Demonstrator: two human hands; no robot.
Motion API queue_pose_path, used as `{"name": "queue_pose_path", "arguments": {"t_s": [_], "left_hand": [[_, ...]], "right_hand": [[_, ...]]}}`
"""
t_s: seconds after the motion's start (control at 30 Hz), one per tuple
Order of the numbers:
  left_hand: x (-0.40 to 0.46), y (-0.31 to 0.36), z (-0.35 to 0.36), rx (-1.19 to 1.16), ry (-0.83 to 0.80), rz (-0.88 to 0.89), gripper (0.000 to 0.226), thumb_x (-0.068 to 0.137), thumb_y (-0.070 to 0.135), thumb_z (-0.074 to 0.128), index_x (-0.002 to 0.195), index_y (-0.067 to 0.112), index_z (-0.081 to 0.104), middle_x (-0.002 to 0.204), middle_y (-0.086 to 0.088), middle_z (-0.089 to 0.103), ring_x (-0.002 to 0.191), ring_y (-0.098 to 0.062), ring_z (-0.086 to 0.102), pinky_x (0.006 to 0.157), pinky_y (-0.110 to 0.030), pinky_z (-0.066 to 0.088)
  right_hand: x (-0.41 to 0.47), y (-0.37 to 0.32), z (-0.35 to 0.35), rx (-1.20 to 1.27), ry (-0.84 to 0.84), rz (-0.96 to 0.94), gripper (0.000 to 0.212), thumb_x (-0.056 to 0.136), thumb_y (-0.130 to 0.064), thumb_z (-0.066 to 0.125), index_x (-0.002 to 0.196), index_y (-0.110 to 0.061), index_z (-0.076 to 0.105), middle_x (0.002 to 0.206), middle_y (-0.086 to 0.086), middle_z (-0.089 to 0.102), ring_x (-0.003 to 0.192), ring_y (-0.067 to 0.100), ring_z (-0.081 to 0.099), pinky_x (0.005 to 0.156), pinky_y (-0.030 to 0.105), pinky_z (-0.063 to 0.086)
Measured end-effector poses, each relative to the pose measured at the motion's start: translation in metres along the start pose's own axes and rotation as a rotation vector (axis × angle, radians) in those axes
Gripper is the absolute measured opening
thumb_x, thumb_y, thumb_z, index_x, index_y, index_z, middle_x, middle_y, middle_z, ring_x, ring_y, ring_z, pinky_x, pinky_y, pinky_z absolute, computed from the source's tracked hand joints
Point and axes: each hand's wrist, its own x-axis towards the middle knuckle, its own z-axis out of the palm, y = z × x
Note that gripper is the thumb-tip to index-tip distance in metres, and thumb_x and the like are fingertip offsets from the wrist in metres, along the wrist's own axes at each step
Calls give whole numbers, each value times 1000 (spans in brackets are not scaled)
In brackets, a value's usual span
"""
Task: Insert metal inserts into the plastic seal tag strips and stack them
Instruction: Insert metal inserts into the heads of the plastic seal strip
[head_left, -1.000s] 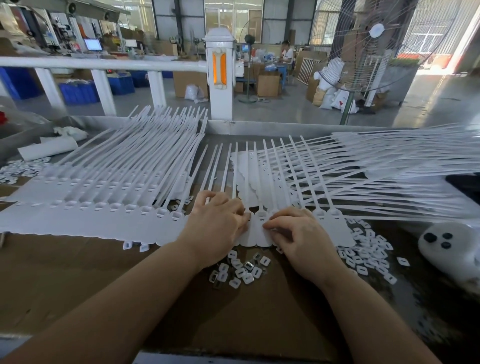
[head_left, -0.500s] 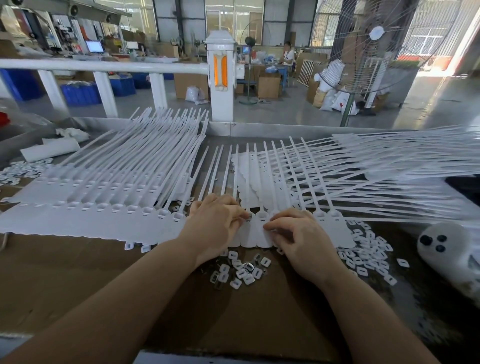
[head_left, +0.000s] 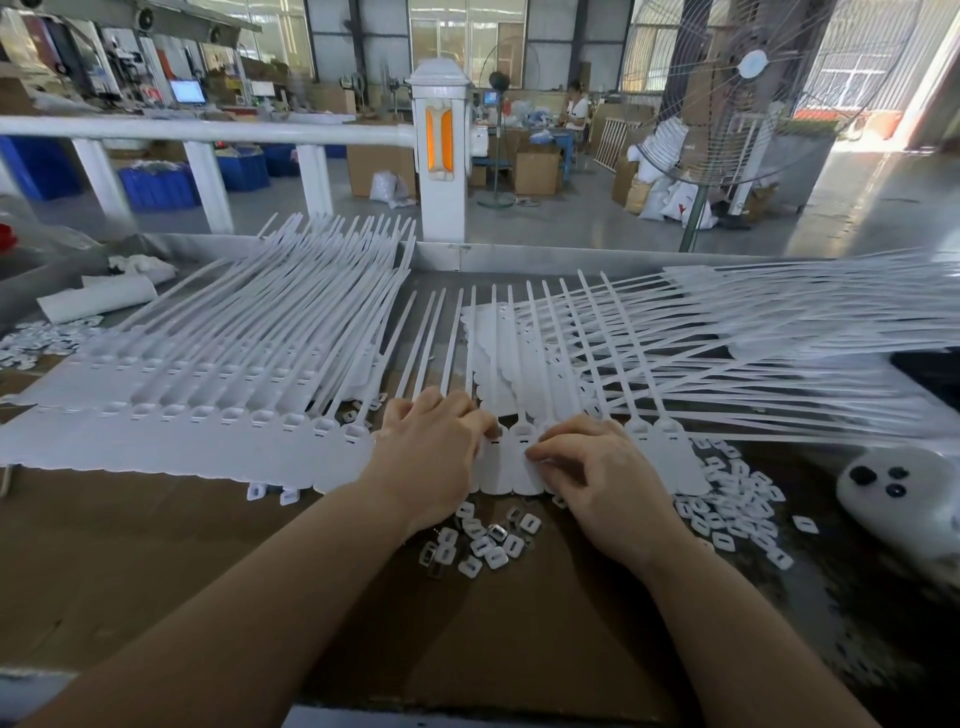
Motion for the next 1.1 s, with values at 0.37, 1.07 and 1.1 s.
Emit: {"name": "queue_pose_path", "arguments": {"t_s": [0.37, 1.07, 1.1], "left_hand": [[-6, 2, -22, -501, -198, 0, 13, 82, 26, 68, 85, 39, 68, 86, 24, 57, 81, 6, 50, 74, -14, 38], [-12, 2, -24, -409, -295, 119, 7, 79, 32, 70, 84, 37, 70, 80, 24, 55, 81, 9, 45, 82, -23, 36], [-13, 2, -24, -427, -294, 123, 8, 80, 31, 70, 84, 37, 71, 81, 23, 56, 81, 7, 47, 77, -19, 35]], "right_hand": [[0, 1, 1, -6, 9, 6, 20, 90, -20, 57, 105, -27, 69, 106, -16, 56, 98, -4, 36, 87, 13, 26], [1, 0, 0, 6, 12, 0, 19, 90, -19, 58, 102, -26, 70, 100, -20, 53, 96, -5, 37, 83, 6, 24], [1, 0, 0, 7, 12, 0, 19, 90, -19, 58, 102, -26, 70, 99, -21, 51, 96, -5, 36, 83, 4, 25]]}}
